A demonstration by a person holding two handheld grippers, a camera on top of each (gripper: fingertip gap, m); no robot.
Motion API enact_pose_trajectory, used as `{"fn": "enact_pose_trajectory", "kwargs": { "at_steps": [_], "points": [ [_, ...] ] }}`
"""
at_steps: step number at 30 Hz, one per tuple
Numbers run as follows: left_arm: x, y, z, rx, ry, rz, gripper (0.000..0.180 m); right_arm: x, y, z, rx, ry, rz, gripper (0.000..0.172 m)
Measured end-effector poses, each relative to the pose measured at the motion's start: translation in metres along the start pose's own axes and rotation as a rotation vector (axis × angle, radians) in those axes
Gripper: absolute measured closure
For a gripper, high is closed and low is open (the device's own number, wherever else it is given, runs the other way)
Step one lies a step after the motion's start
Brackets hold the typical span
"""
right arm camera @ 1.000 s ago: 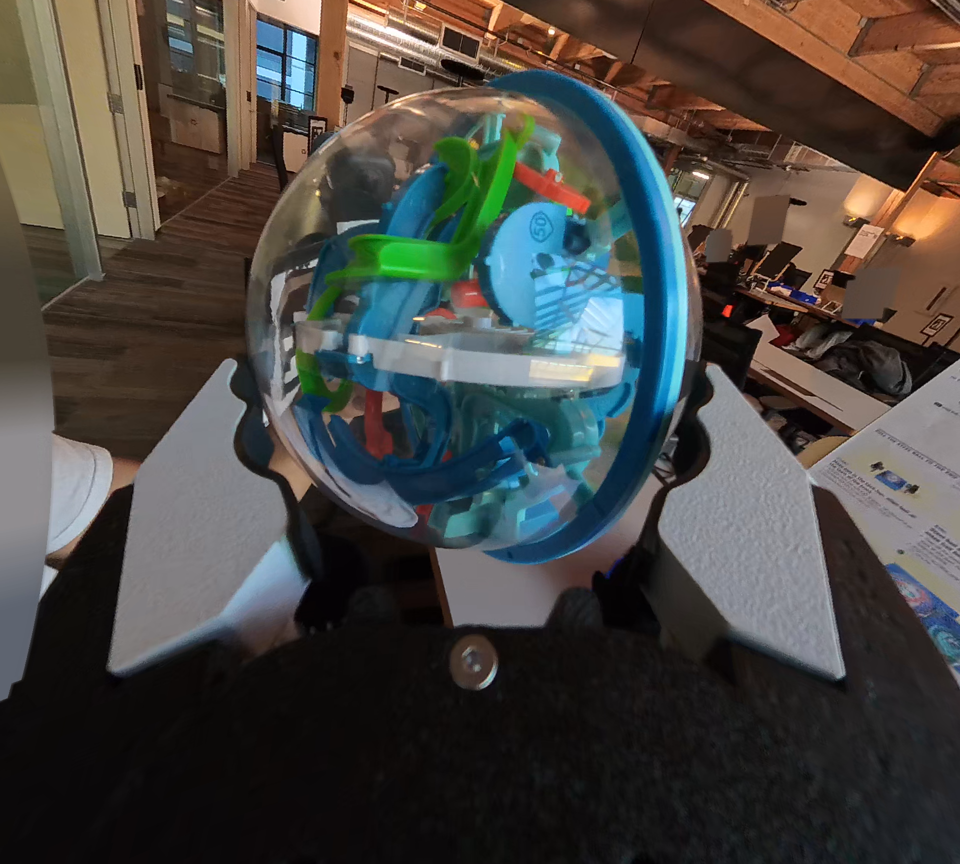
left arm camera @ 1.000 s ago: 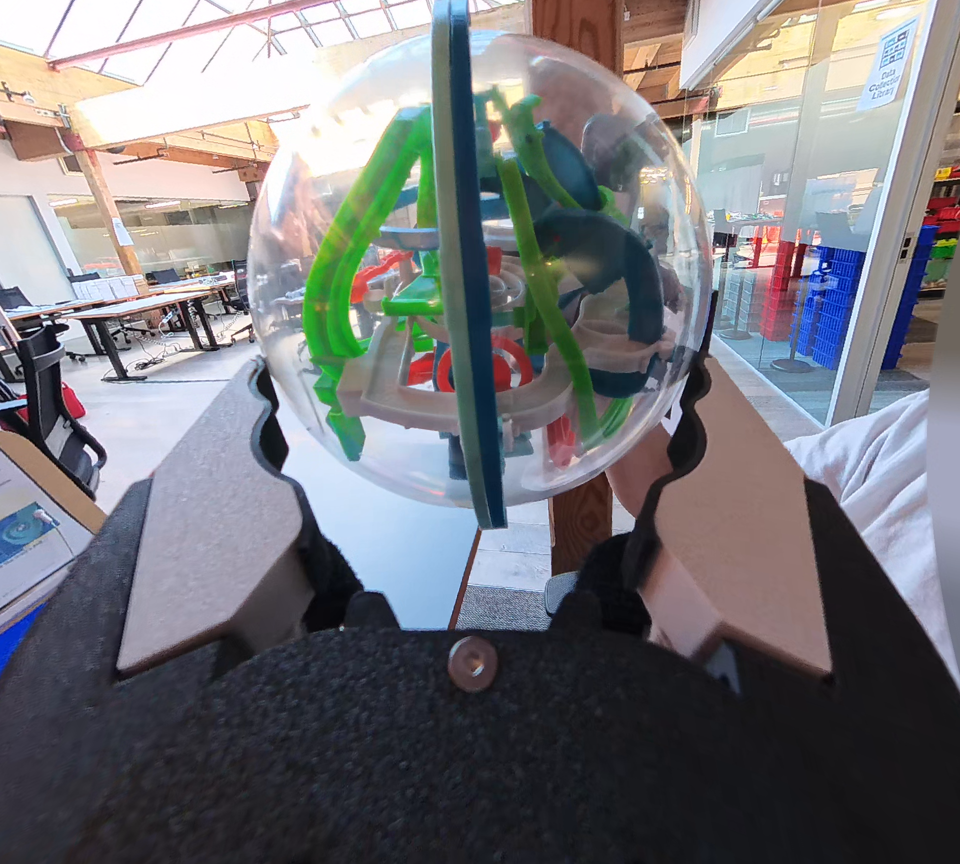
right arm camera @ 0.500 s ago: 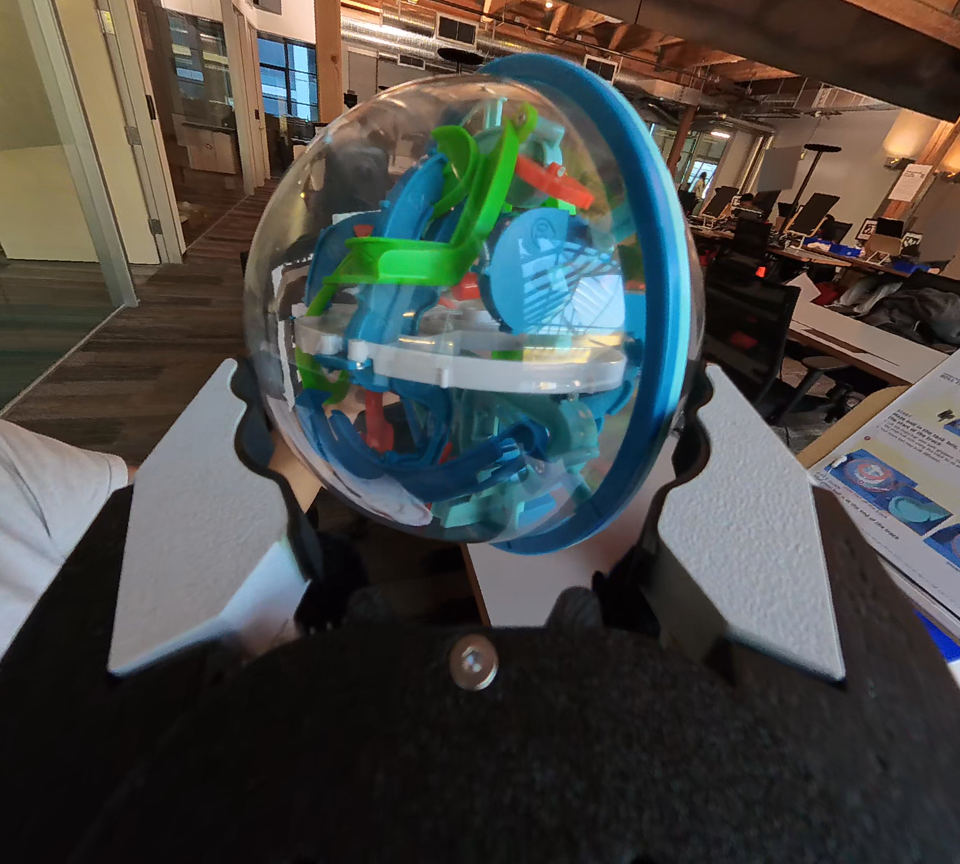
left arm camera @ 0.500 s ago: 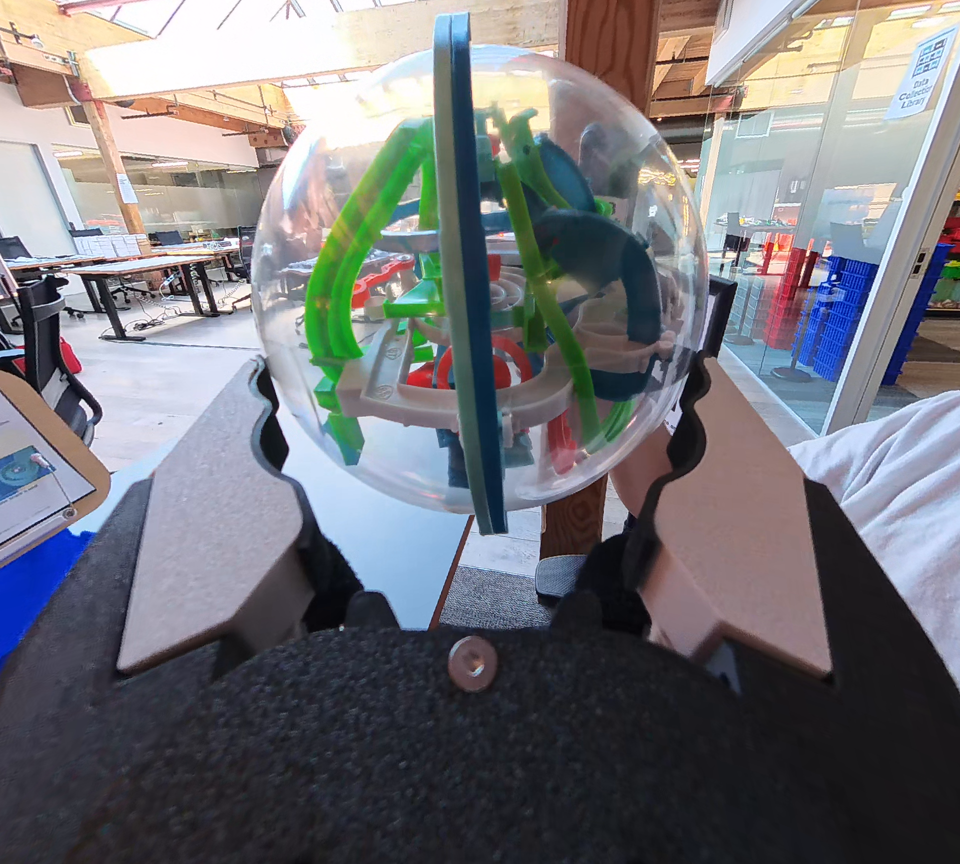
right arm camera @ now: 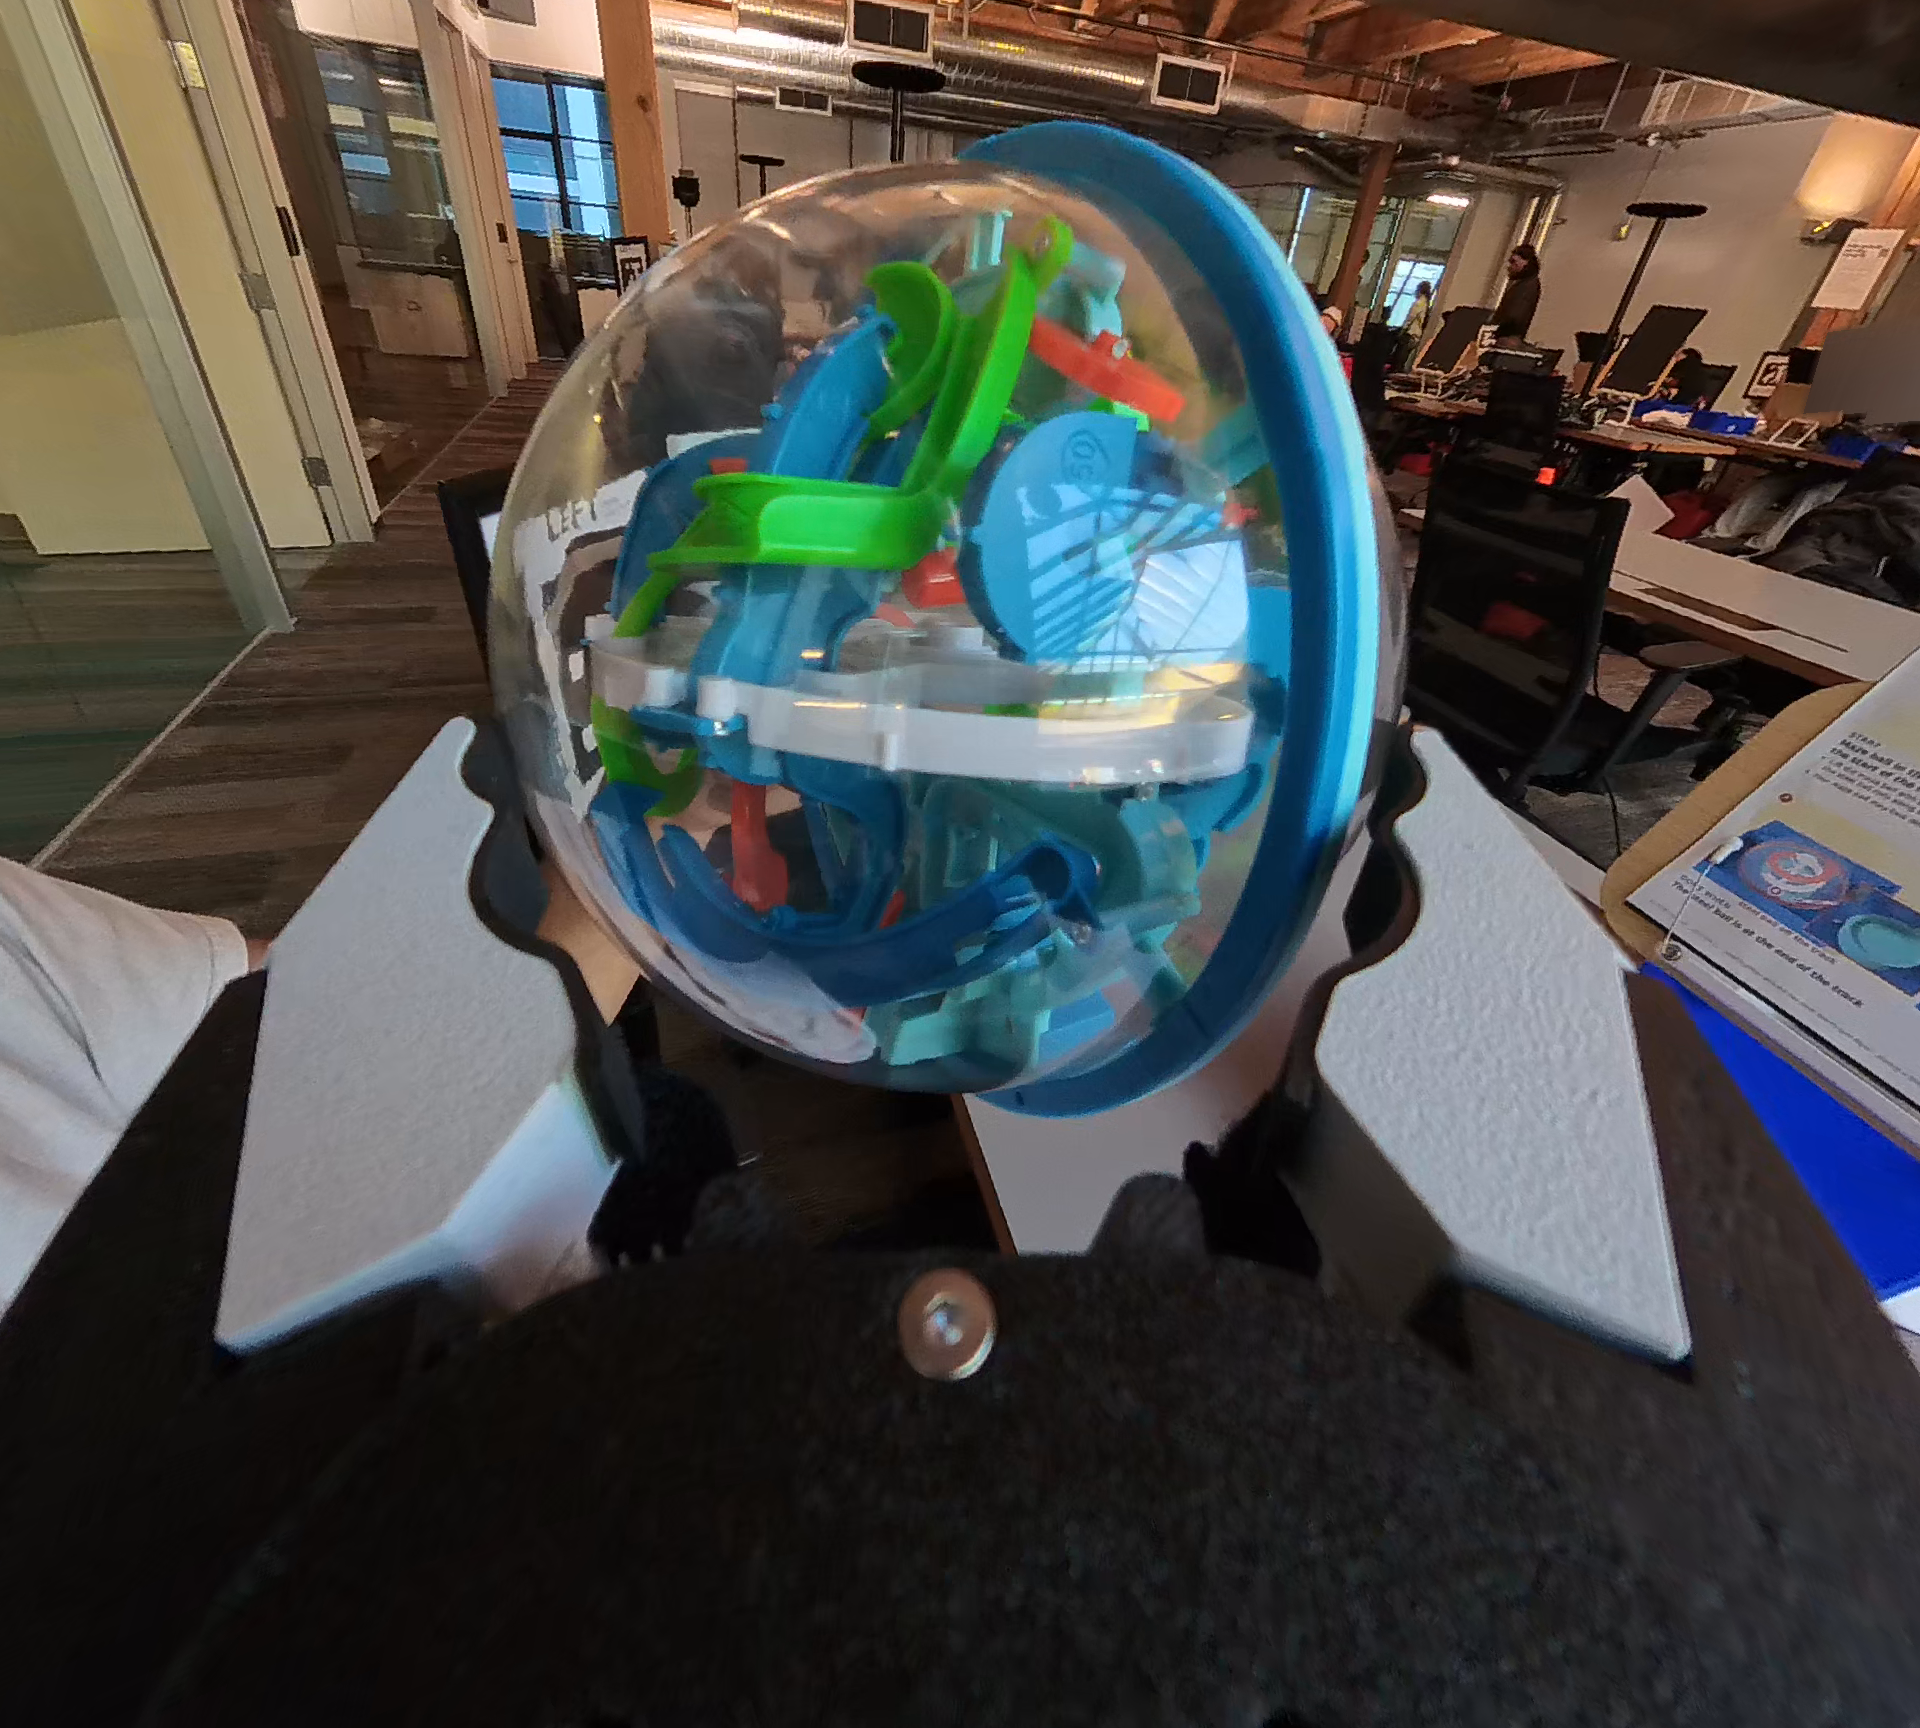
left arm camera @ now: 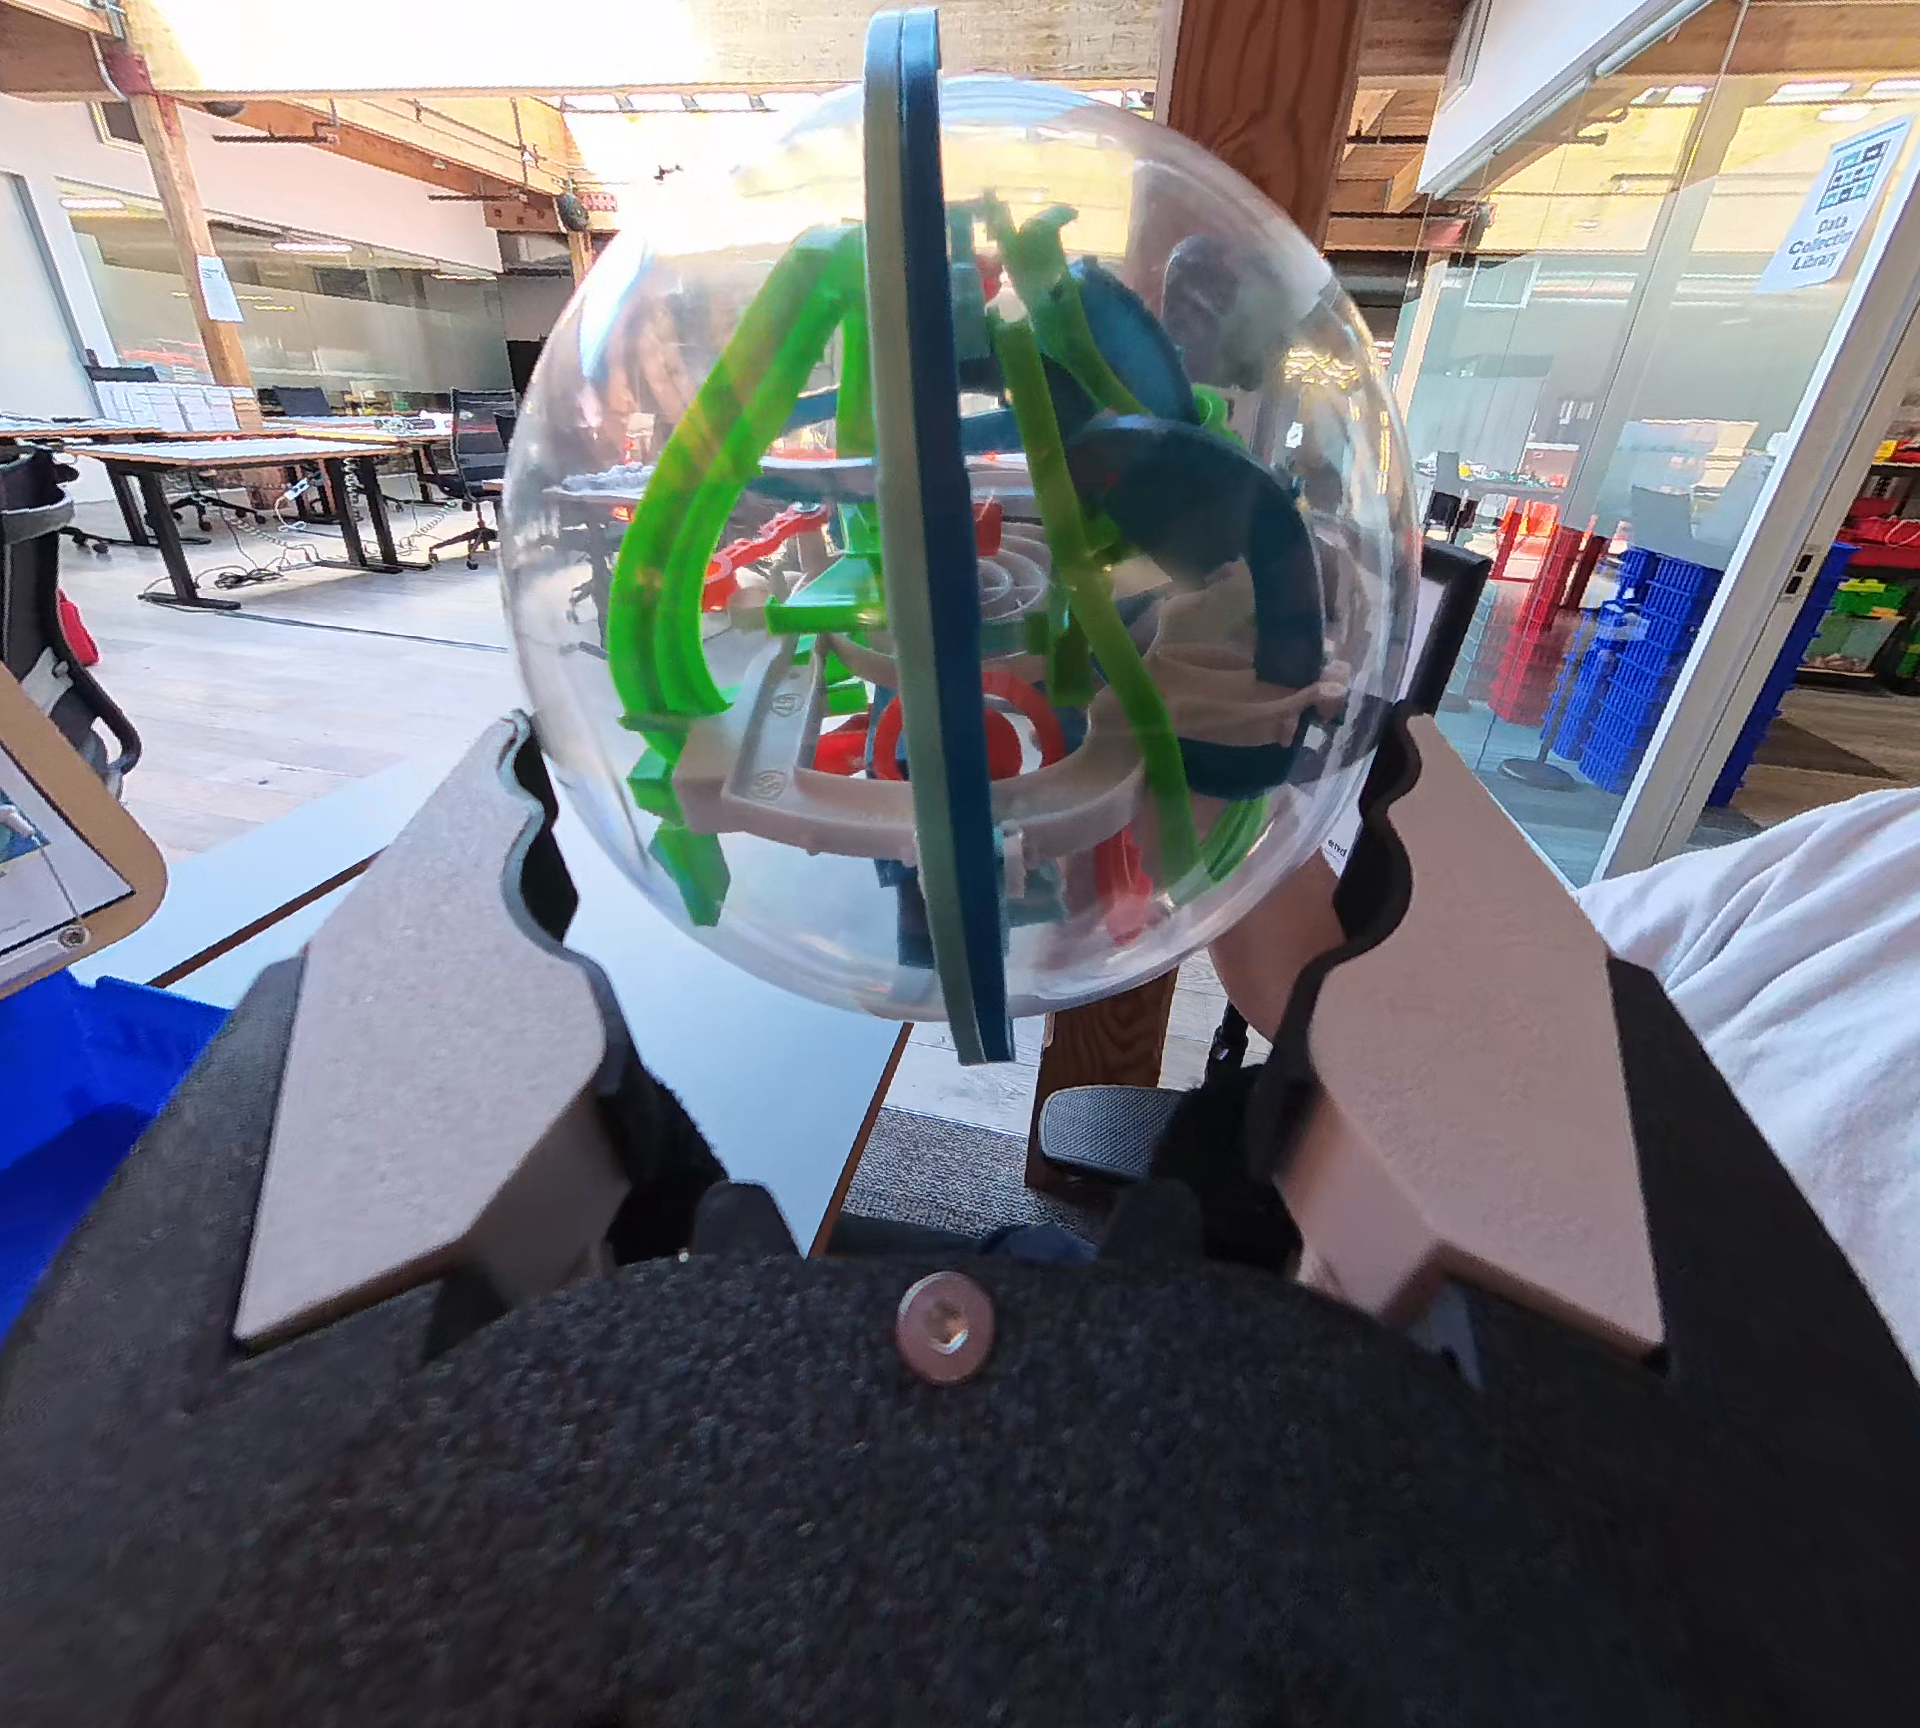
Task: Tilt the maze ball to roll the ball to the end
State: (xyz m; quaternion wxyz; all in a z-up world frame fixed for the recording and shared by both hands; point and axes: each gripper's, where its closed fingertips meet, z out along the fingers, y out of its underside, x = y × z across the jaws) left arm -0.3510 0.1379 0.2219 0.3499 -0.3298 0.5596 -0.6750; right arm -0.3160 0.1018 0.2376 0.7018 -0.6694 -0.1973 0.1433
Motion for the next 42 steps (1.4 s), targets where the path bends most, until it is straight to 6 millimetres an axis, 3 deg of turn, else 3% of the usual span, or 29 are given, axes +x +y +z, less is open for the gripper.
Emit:
{"fn": "enact_pose_trajectory", "kwargs": {
  "at_steps": [13, 42],
  "points": [
    [-0.023, 0.021, 0.000, -0.013, 0.000, -0.071, 0.032, 0.019, 0.020, 0.008, -0.025, 0.008, 0.049, 0.017],
    [-0.108, 0.071, 0.001, -0.045, -0.060, -0.246, 0.032, 0.095, 0.084, 0.040, -0.071, -0.013, 0.239, 0.017]
  ]
}}
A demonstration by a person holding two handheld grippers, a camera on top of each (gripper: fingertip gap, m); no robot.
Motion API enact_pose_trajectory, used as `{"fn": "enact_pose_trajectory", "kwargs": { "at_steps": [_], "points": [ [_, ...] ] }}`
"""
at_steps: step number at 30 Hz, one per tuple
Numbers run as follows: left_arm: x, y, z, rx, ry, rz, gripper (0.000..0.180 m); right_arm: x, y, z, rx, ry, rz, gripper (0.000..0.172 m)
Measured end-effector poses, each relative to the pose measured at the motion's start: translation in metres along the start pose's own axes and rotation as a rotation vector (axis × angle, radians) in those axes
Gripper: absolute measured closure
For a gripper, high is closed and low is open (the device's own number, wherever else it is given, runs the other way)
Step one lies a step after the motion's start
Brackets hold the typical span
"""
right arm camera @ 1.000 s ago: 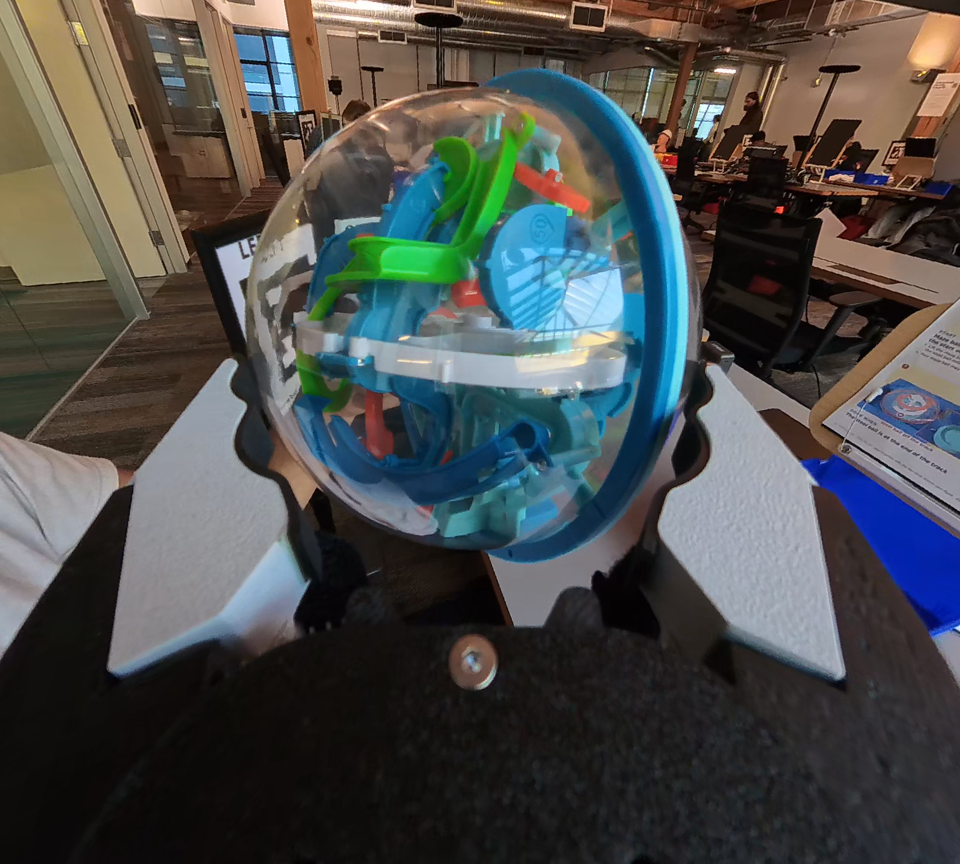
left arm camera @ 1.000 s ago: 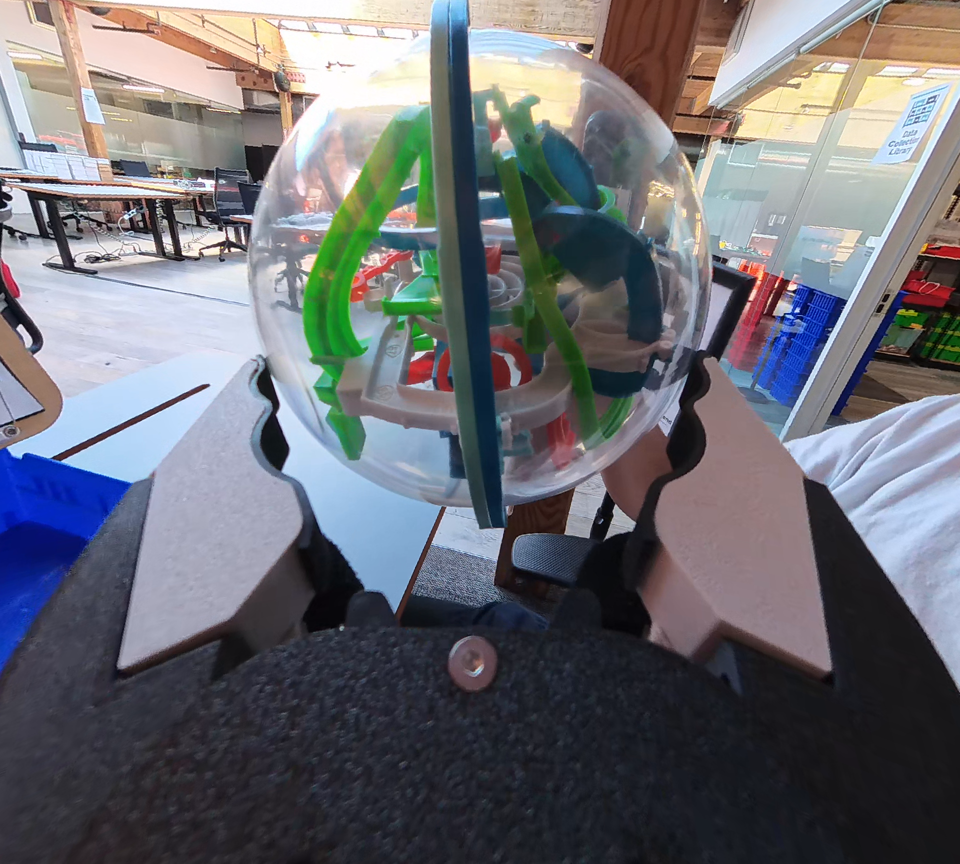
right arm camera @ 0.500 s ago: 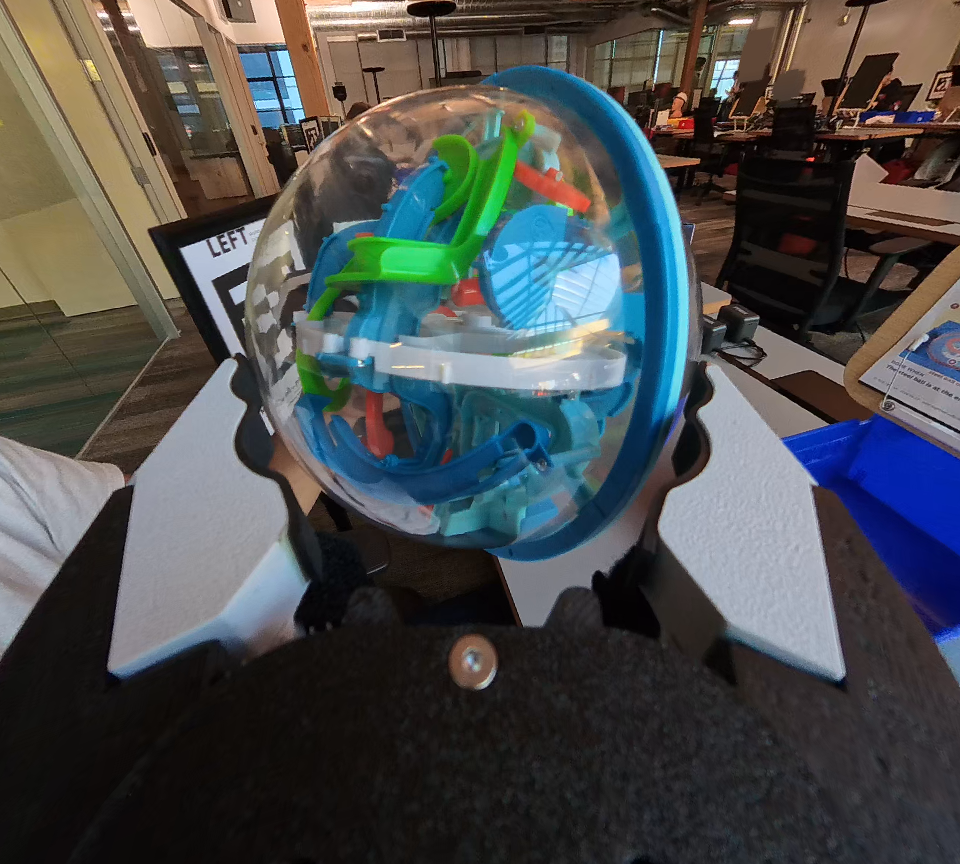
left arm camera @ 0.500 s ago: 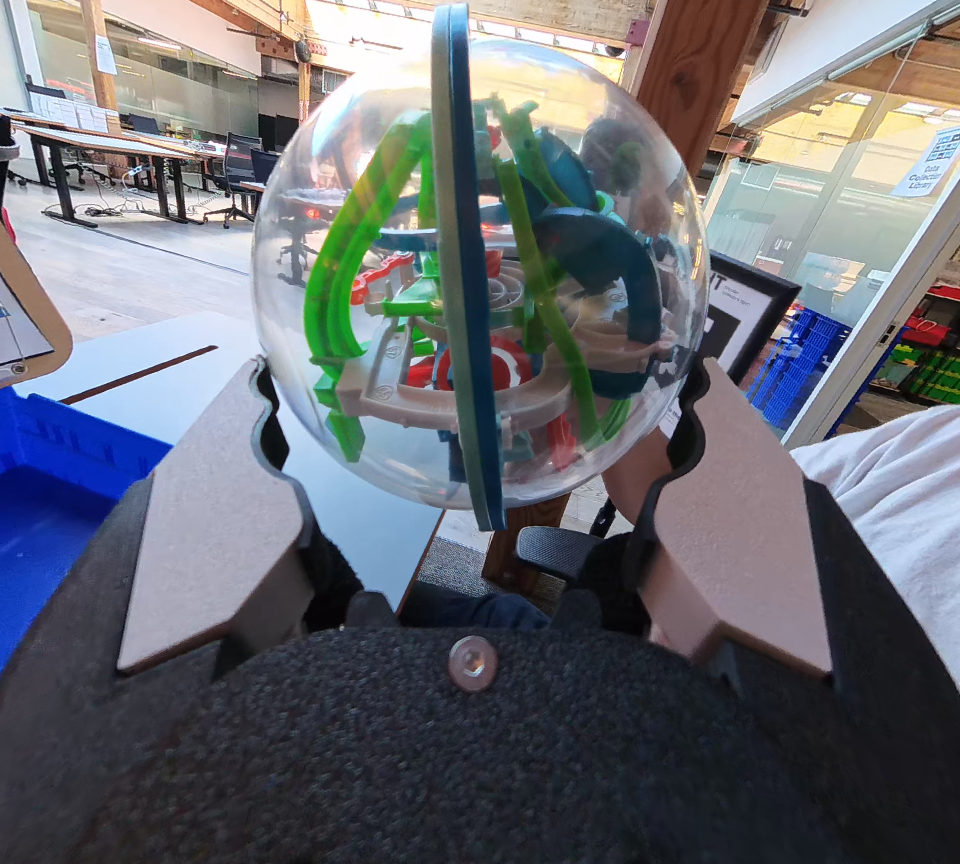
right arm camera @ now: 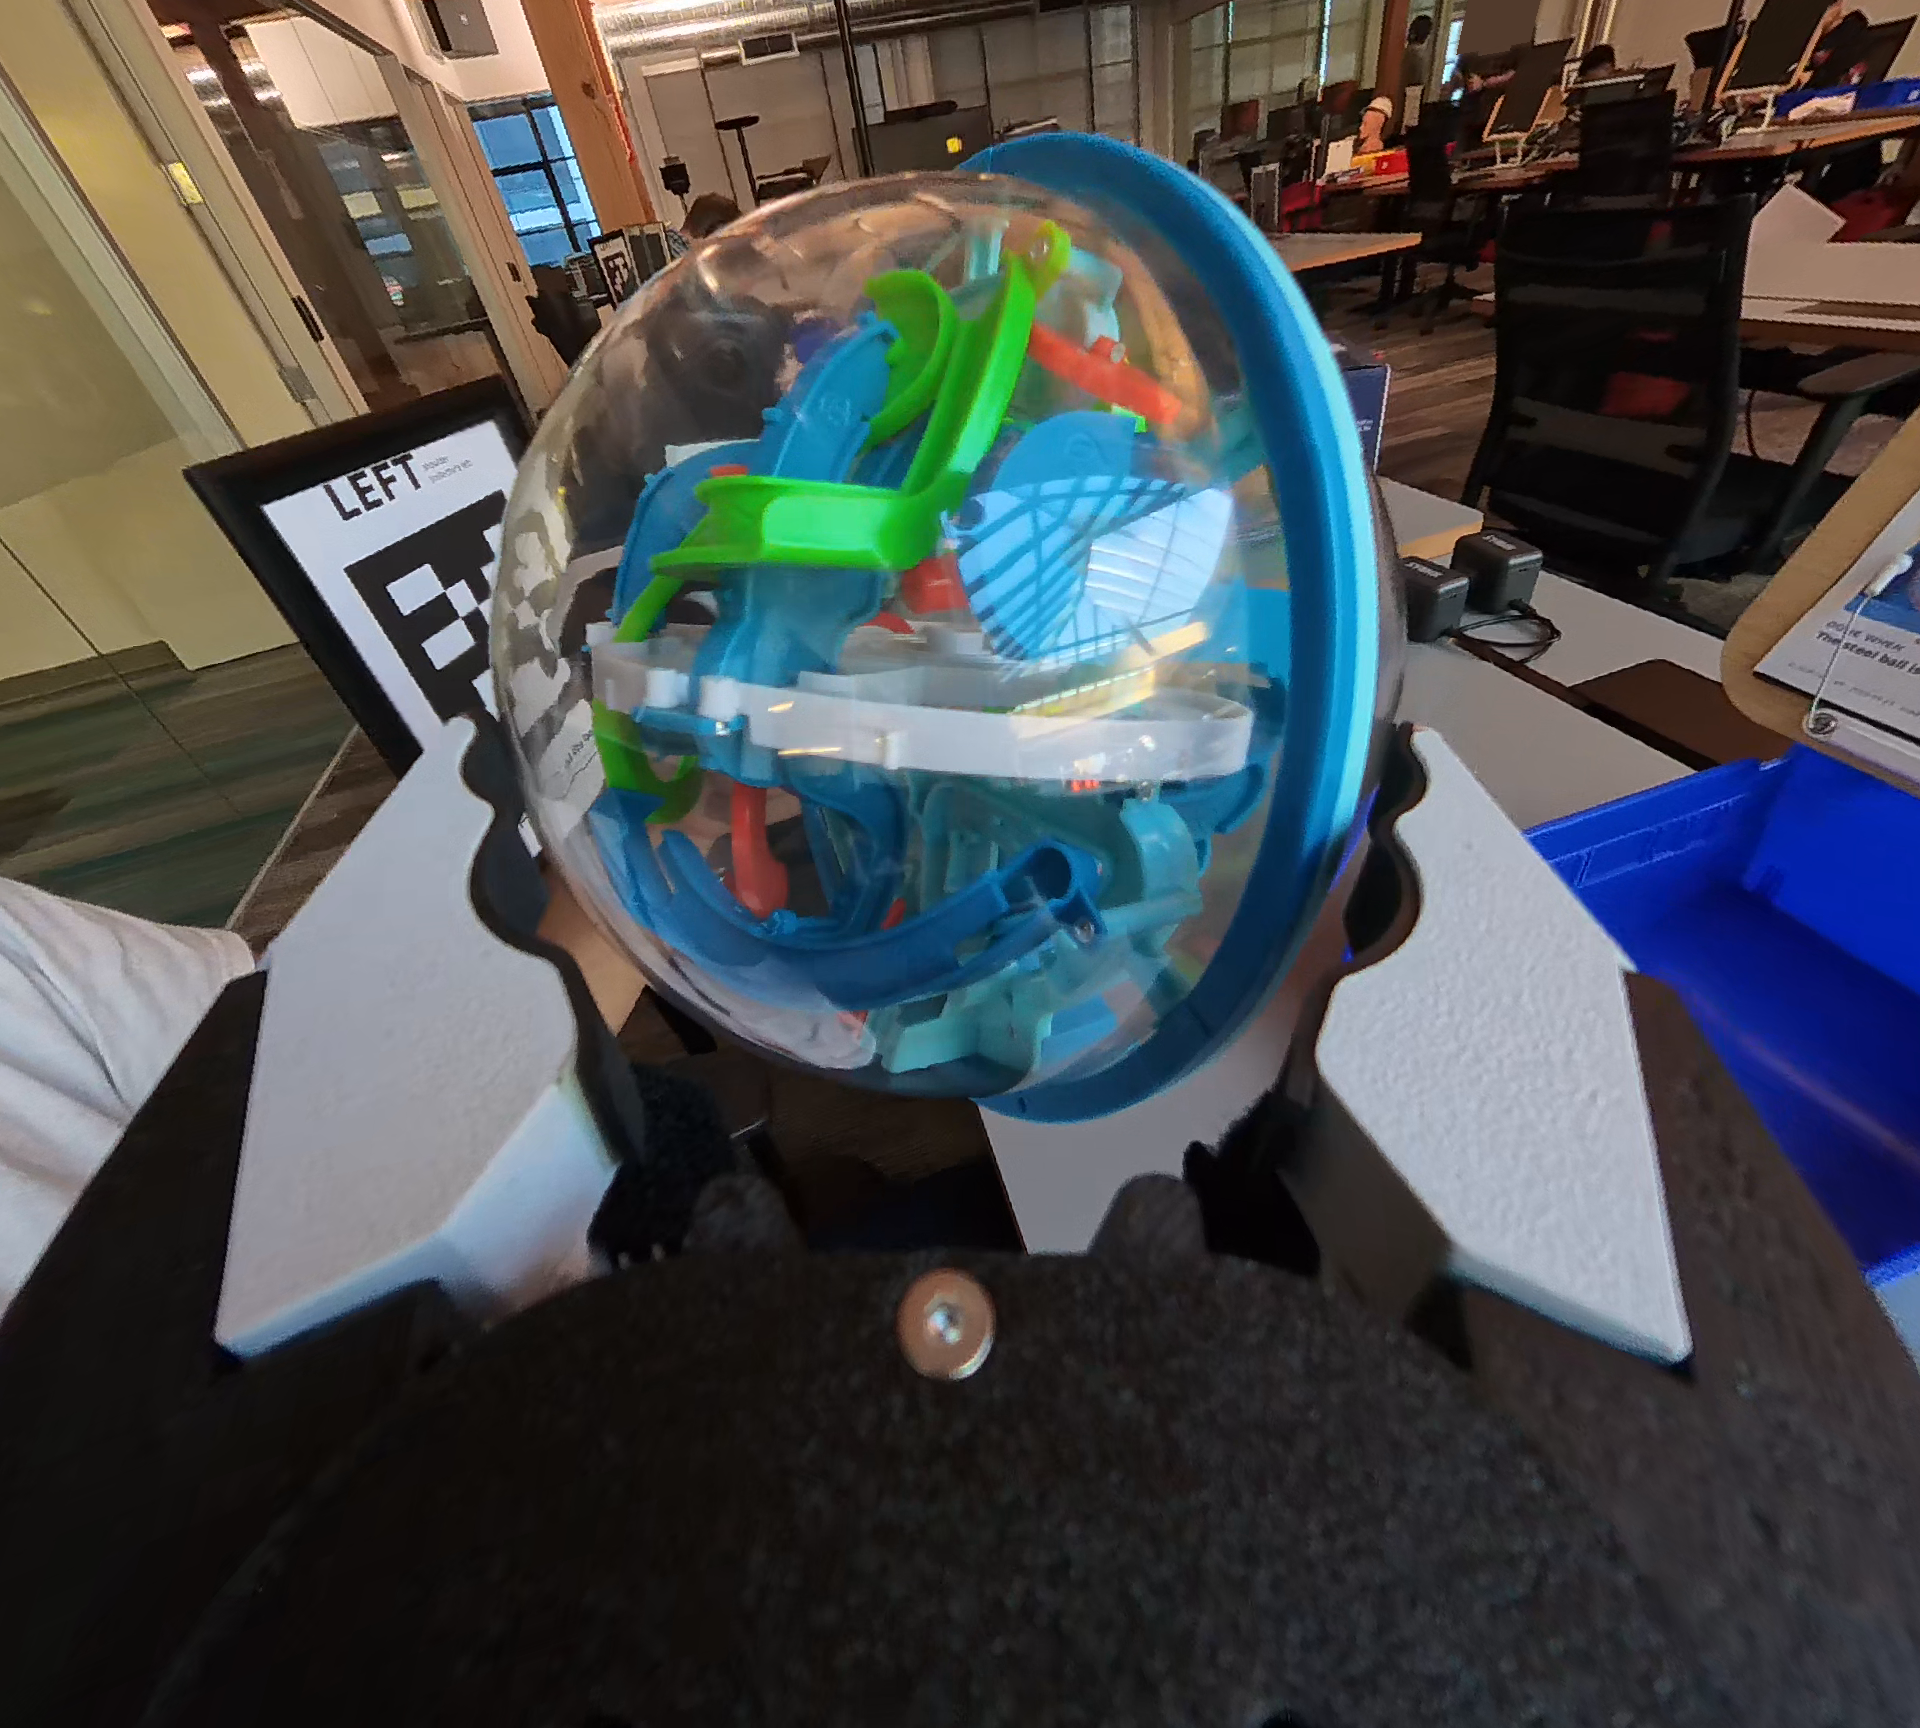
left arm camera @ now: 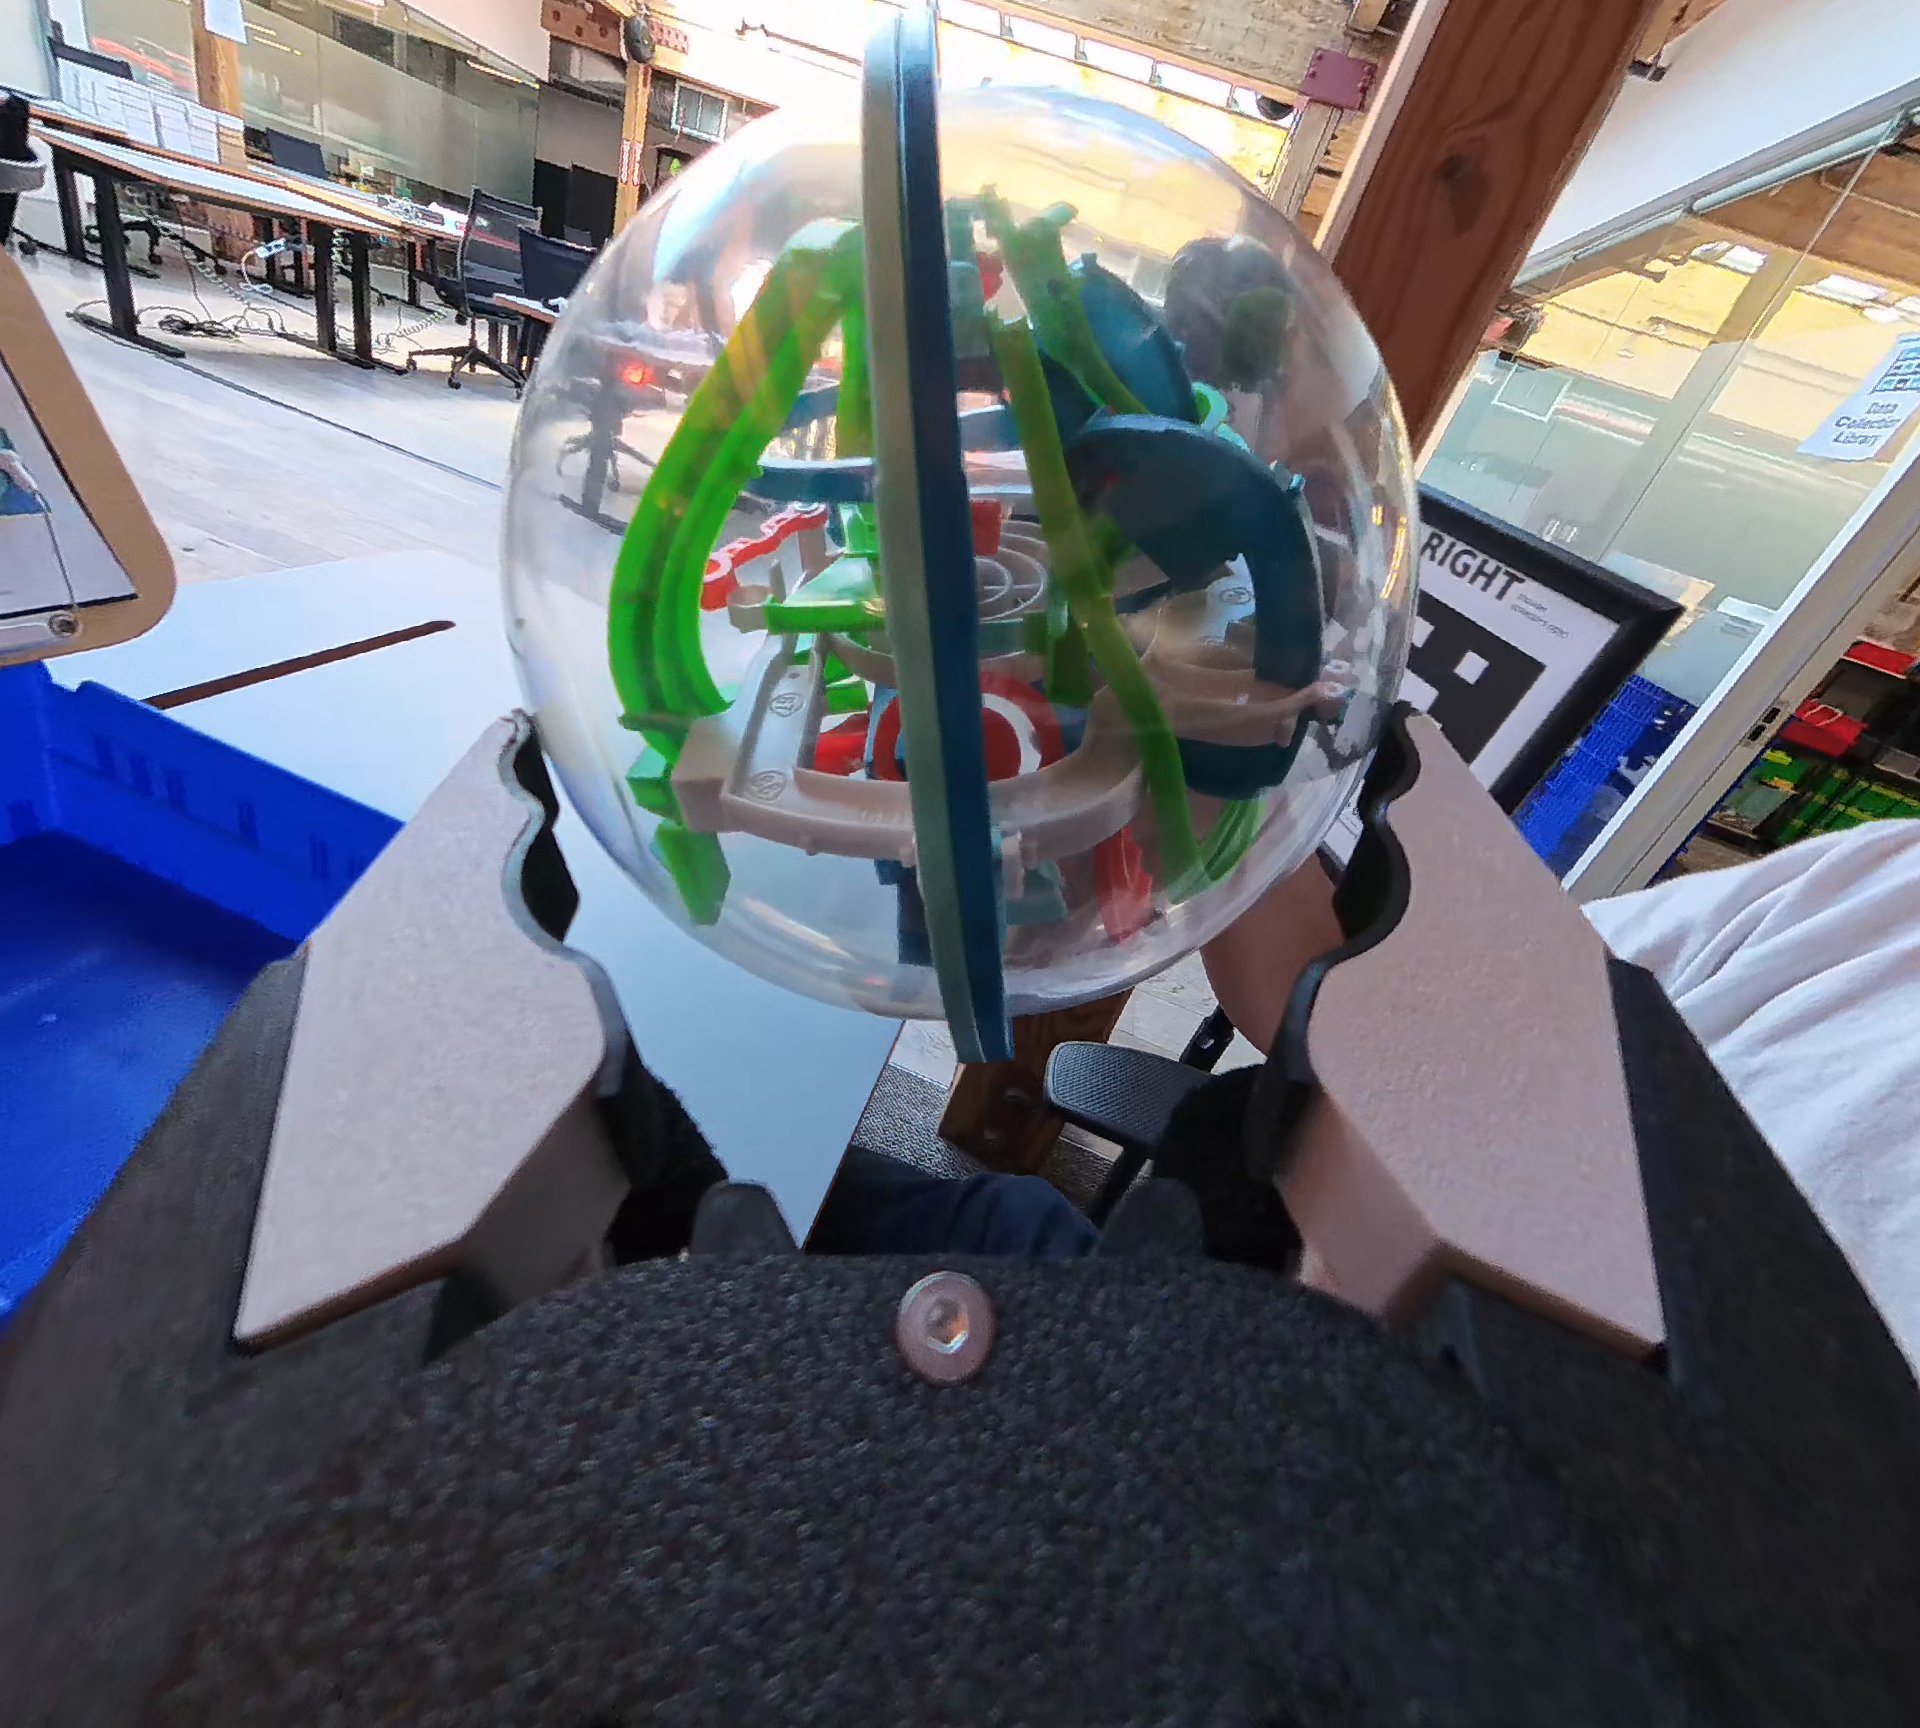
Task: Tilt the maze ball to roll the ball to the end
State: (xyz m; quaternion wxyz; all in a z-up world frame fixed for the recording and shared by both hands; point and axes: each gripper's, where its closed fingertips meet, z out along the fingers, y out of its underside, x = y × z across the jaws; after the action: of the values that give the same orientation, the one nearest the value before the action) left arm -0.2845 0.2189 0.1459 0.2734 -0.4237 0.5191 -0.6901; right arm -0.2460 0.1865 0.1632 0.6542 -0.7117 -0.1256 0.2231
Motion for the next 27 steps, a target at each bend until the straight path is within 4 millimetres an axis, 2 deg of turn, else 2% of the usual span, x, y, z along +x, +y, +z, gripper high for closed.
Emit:
{"fn": "enact_pose_trajectory", "kwargs": {
  "at_steps": [5, 13, 27],
  "points": [
    [-0.020, 0.012, 0.001, -0.010, -0.014, -0.056, 0.032, 0.019, 0.012, 0.008, -0.014, -0.005, 0.047, 0.017],
    [-0.052, 0.034, 0.001, -0.035, -0.042, -0.138, 0.032, 0.048, 0.043, 0.019, -0.050, -0.017, 0.159, 0.016],
    [-0.095, 0.066, 0.002, -0.070, -0.081, -0.282, 0.032, 0.086, 0.083, 0.034, -0.082, -0.023, 0.313, 0.015]
  ]
}}
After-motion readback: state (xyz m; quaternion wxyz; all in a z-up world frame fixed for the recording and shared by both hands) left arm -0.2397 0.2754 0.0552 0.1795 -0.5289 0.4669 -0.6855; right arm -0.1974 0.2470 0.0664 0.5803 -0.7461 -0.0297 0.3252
